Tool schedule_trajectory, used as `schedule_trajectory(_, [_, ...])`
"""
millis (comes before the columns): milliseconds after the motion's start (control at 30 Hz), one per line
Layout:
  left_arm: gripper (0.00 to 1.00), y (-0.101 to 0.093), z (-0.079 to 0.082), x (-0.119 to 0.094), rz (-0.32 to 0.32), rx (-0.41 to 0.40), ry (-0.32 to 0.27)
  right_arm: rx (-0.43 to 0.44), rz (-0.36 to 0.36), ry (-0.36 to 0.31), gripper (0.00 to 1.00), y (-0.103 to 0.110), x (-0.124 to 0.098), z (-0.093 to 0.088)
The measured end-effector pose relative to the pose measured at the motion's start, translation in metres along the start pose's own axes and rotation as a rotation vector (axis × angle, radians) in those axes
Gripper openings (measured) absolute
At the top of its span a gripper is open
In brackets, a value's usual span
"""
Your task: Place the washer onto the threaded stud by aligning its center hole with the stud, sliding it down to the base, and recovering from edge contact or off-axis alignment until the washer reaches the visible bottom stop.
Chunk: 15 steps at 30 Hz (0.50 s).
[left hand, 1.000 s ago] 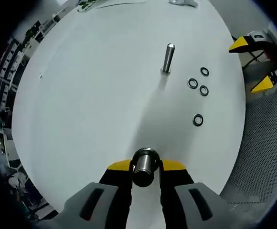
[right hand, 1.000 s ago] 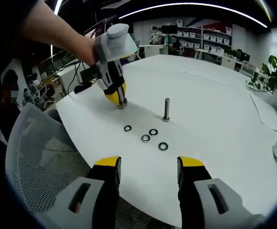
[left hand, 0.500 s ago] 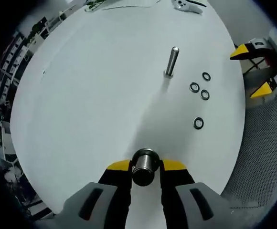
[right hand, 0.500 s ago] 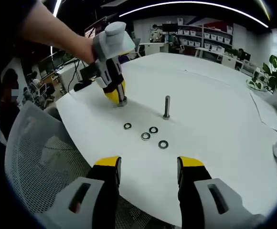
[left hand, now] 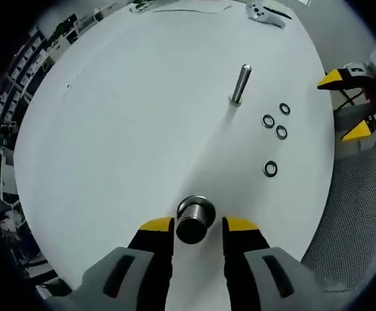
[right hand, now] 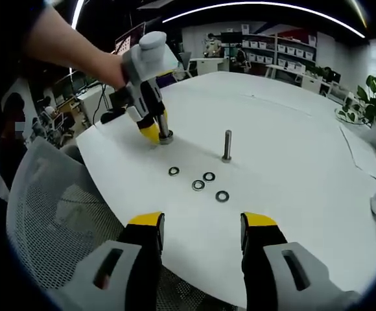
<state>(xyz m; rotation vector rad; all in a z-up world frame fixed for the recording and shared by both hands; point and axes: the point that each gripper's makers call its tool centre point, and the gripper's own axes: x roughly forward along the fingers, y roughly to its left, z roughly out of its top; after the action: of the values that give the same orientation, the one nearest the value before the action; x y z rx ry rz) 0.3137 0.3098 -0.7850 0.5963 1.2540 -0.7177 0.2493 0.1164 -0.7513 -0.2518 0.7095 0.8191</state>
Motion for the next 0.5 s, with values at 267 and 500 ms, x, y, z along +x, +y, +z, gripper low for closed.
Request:
schedule_trajectory(267, [0.35,0.002,0.003,-0.007,0.026,-0.058,-0.054,-0.001,0.007,0.001,0.5,0.001,0.001,-0.001])
schedule_trajectory(500, [0.35,0.004,0.012,-0.022,0.051,-0.101,-0.122,-0.004,0.016,0.0,0.5,0.003,0.001,-0.001])
